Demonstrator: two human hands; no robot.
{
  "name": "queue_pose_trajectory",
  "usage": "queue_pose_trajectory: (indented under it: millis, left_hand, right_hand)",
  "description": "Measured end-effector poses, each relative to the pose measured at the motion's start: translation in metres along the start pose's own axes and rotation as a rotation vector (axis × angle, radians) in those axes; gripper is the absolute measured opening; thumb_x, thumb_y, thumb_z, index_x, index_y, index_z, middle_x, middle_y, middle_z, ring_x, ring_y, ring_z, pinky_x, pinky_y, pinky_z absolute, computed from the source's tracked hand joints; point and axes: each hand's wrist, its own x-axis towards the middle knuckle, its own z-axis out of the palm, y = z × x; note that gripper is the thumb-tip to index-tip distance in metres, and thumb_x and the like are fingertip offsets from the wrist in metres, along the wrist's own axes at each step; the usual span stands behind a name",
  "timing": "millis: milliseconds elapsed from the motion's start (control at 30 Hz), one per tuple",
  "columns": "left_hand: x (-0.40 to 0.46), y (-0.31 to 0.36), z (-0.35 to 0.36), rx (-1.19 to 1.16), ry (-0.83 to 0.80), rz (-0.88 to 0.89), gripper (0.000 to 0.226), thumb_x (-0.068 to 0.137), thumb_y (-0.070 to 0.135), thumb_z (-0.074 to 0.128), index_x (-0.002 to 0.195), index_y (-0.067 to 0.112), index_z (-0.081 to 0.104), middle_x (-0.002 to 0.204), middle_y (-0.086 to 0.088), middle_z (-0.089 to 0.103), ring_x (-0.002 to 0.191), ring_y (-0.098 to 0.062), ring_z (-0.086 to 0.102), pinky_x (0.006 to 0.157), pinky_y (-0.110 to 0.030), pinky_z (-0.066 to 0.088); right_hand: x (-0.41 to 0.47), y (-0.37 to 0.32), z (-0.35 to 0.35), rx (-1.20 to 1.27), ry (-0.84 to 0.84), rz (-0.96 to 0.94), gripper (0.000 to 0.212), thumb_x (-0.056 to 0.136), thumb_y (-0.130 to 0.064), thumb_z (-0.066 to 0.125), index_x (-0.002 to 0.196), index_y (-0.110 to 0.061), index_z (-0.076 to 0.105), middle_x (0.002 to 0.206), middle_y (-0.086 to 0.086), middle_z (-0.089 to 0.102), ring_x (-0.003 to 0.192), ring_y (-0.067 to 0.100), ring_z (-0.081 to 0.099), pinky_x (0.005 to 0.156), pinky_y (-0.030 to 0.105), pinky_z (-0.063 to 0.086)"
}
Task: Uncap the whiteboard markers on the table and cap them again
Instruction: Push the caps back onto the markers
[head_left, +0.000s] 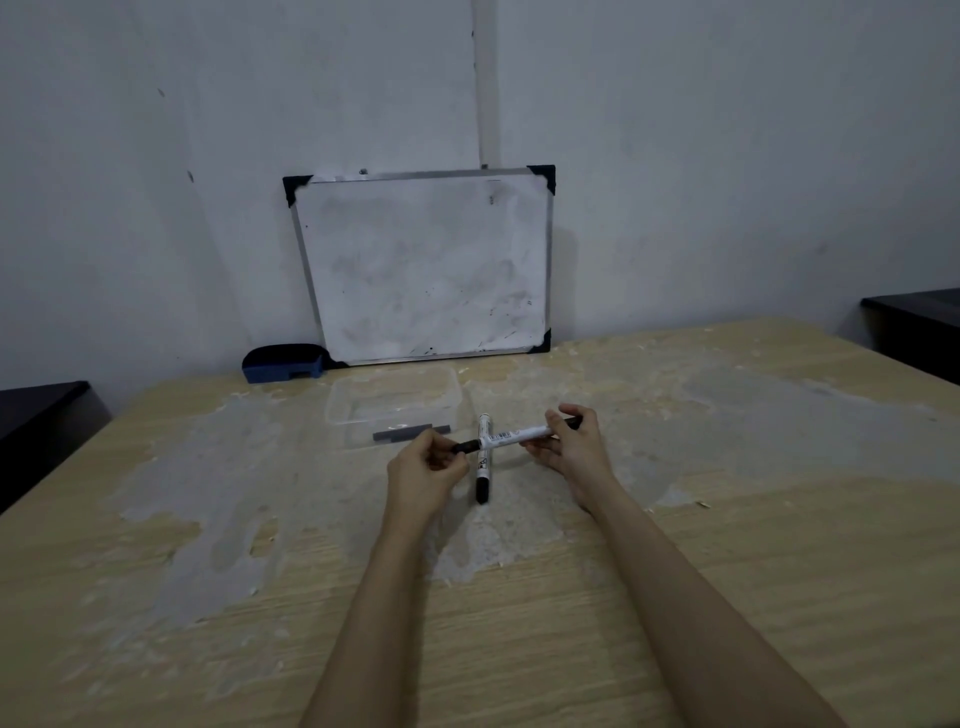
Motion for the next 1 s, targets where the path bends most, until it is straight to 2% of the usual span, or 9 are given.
queue_pose_trajectory:
  millis: [133,233,333,467,567,733,833,900,1000]
  left_hand:
    - [0.001,0.001,0.001,-0.065,-0.058,-0.017,0.013,0.079,0.001,0.065,0.075,0.012,0.059,0.070,0.000,0.062,0.065,-0.007,0.057,0.053,-0.003,0.044]
    - [0.002,-0.001,0.003,-0.136,-0.040,-0.043,0.007,0.082,0.000,0.062,0.082,0.007,0.060,0.078,-0.007,0.064,0.072,-0.015,0.060,0.062,-0.013,0.050]
    - [0.003,0.001,0.004,-0.210,-0.037,-0.048,0.005,0.083,0.003,0.062,0.081,0.008,0.060,0.075,-0.005,0.065,0.067,-0.012,0.061,0.057,-0.008,0.050]
    - [0.004,0.003,0.008,-0.302,-0.044,-0.079,0.013,0.085,0.003,0.060,0.076,0.013,0.059,0.074,-0.003,0.064,0.069,-0.013,0.062,0.060,-0.012,0.053]
    - [0.004,0.003,0.010,-0.386,-0.055,-0.111,0.006,0.085,0.000,0.060,0.084,0.006,0.059,0.076,-0.005,0.063,0.071,-0.012,0.061,0.057,-0.007,0.052]
    - [0.004,0.001,0.009,-0.391,-0.060,-0.059,0.013,0.086,0.003,0.058,0.097,0.010,0.062,0.084,0.000,0.065,0.076,-0.014,0.063,0.061,-0.008,0.054]
    - [0.004,0.002,0.010,-0.426,-0.015,-0.035,0.014,0.088,0.005,0.056,0.099,0.010,0.063,0.084,0.001,0.066,0.072,-0.008,0.065,0.058,-0.008,0.053]
    - [0.007,0.001,0.009,-0.507,0.052,-0.084,0.011,0.091,0.006,0.051,0.097,0.006,0.060,0.084,0.000,0.065,0.070,-0.004,0.065,0.055,-0.008,0.052]
    - [0.011,0.000,0.006,-0.626,0.121,-0.203,0.013,0.094,0.012,0.047,0.087,0.009,0.057,0.086,0.000,0.062,0.081,-0.008,0.061,0.057,-0.011,0.052]
  right_hand:
    - [0.002,0.000,-0.001,0.023,0.007,-0.004,0.017,0.096,-0.008,0.046,0.109,-0.011,0.036,0.089,0.009,0.051,0.072,0.023,0.062,0.049,0.020,0.058]
    - [0.002,0.001,-0.002,0.045,0.017,0.003,0.017,0.096,-0.008,0.046,0.109,-0.011,0.036,0.090,0.008,0.050,0.072,0.023,0.062,0.050,0.021,0.059]
    - [0.003,0.001,-0.002,0.058,0.031,0.007,0.017,0.096,-0.008,0.047,0.109,-0.011,0.036,0.091,0.008,0.050,0.072,0.023,0.062,0.049,0.020,0.059]
    - [0.002,0.003,0.000,0.084,0.023,0.028,0.018,0.095,-0.008,0.048,0.109,-0.010,0.036,0.091,0.011,0.052,0.073,0.025,0.063,0.050,0.021,0.059]
    - [0.002,0.003,0.001,0.101,-0.003,0.047,0.018,0.095,-0.007,0.048,0.108,-0.009,0.036,0.091,0.012,0.053,0.071,0.025,0.064,0.052,0.023,0.060]
    - [0.003,0.004,-0.002,0.136,-0.026,0.087,0.018,0.094,-0.006,0.050,0.106,-0.008,0.036,0.092,0.016,0.055,0.066,0.025,0.068,0.052,0.025,0.060]
    - [0.004,0.004,-0.005,0.181,-0.077,0.115,0.016,0.090,-0.005,0.057,0.099,-0.001,0.044,0.088,0.021,0.062,0.060,0.024,0.072,0.051,0.024,0.059]
    - [0.005,0.002,-0.006,0.108,-0.150,0.148,0.014,0.085,-0.009,0.064,0.086,0.003,0.057,0.075,0.017,0.071,0.060,0.019,0.073,0.049,0.019,0.056]
    - [0.001,-0.003,-0.010,-0.094,-0.317,0.213,0.013,0.071,-0.020,0.073,0.074,-0.008,0.072,0.059,0.004,0.073,0.052,0.009,0.067,0.046,0.018,0.054]
